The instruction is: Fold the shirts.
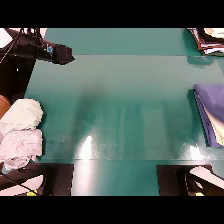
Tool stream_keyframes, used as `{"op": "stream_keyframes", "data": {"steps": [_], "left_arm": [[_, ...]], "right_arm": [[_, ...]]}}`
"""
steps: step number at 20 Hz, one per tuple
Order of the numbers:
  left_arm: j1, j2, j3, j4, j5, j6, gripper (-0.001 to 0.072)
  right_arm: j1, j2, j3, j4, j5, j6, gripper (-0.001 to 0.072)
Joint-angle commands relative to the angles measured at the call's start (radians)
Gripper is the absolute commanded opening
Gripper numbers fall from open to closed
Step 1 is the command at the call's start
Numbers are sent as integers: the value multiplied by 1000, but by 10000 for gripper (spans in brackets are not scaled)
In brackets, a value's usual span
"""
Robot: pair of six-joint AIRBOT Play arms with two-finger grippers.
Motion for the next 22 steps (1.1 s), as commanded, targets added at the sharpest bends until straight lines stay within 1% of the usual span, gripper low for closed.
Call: {"op": "stream_keyframes", "data": {"steps": [1, 3, 6, 8, 9, 13, 14, 15, 17, 18, 19, 22], "left_arm": [[1, 0, 0, 0, -6, 22, 23], [1, 0, 0, 0, -15, 25, 23], [1, 0, 0, -3, -21, 24, 23], [1, 0, 0, -3, -17, 24, 24], [1, 0, 0, -3, -11, 24, 23], [1, 0, 0, -8, -18, 24, 24], [1, 0, 0, -8, -8, 24, 23], [1, 0, 0, -8, 5, 24, 23], [1, 0, 0, -8, 34, 24, 23], [1, 0, 0, -8, 50, 24, 24], [1, 0, 0, -8, 64, 24, 24], [1, 0, 0, -8, 111, 24, 23]], "right_arm": [[-114, 66, -109, -23, 8, 2, 534], [-152, 81, -115, 5, -3, 14, 534], [-117, 94, -115, 168, -45, 19, 532], [-23, 95, -115, 270, -53, 18, 532], [39, 95, -115, 293, -54, 18, 532], [343, 94, -115, 297, -87, 16, 528], [415, 94, -115, 297, -109, 16, 489], [486, 94, -115, 296, -133, 16, 380], [598, 94, -115, 296, -168, 13, 205], [643, 94, -115, 296, -178, -3, 80], [681, 94, -115, 295, -184, -32, 15], [751, 94, -115, 294, -198, -47, 16]]}}
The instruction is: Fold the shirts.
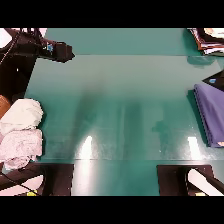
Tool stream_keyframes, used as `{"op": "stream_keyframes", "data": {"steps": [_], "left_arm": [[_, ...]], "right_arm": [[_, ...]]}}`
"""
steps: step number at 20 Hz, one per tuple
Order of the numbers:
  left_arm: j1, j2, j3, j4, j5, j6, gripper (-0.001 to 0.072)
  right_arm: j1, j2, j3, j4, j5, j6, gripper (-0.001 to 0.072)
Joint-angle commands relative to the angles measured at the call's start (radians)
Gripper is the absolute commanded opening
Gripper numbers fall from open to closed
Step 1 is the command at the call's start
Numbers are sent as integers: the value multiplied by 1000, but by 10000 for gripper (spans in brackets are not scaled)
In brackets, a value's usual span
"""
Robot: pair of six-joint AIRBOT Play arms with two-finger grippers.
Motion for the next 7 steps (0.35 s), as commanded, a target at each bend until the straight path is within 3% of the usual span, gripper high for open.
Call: {"op": "stream_keyframes", "data": {"steps": [1, 7], "left_arm": [[1, 0, 0, 0, 66, 0, 24], [1, 0, 0, 0, 127, 0, 23]], "right_arm": [[100, 0, 0, 3, -31, -25, 15], [106, 0, 0, 4, -22, -24, 16]]}}
